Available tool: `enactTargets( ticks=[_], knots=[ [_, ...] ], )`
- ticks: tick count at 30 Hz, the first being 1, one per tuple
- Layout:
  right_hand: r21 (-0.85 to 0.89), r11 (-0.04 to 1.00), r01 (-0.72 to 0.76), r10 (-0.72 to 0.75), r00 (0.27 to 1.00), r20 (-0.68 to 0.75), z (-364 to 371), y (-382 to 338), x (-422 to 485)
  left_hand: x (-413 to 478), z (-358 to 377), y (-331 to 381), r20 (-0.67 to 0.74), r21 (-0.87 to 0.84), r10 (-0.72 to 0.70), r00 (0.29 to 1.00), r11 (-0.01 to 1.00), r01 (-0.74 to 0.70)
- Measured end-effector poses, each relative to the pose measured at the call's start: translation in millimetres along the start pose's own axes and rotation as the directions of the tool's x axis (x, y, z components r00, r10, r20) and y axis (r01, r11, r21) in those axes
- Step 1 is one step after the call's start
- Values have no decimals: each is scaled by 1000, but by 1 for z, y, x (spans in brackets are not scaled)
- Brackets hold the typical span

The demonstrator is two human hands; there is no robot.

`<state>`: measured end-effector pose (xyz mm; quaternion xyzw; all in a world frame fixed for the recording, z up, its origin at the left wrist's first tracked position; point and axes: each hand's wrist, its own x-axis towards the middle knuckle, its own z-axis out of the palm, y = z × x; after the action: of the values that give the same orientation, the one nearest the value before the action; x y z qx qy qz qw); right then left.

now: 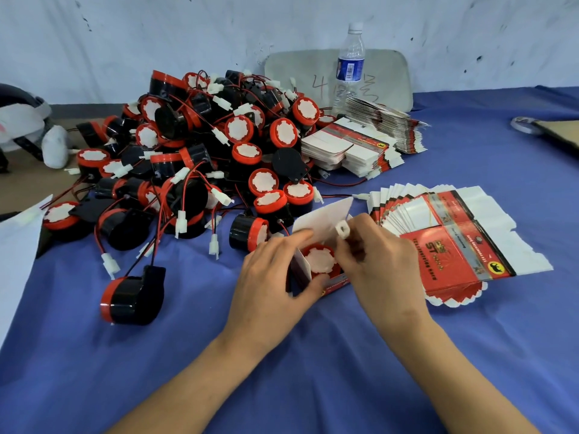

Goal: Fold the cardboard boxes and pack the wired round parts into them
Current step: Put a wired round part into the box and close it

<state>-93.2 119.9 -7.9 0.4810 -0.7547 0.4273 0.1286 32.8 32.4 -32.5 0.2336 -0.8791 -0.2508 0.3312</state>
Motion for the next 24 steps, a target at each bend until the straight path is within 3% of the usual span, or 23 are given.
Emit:
enactTargets(
  ticks=[5, 9, 14, 24],
  knots=[
    [-88, 995, 56, -55, 998, 21, 3, -3, 1, 0, 0, 2, 2, -21, -17, 1000, 1000, 17],
    [-91, 990, 111, -117, 991, -62, 5, 5, 1, -1, 0, 0, 31, -12, -16, 999, 1000, 17],
    [27, 990, 138, -131, 975, -179, -1, 8, 0, -1, 0, -1, 45, -7, -21, 999, 1000, 21],
    [130, 987, 93, -76, 989, -127, -5, 7, 3, -1, -1, 1, 49, 0, -8, 999, 1000, 8]
  ],
)
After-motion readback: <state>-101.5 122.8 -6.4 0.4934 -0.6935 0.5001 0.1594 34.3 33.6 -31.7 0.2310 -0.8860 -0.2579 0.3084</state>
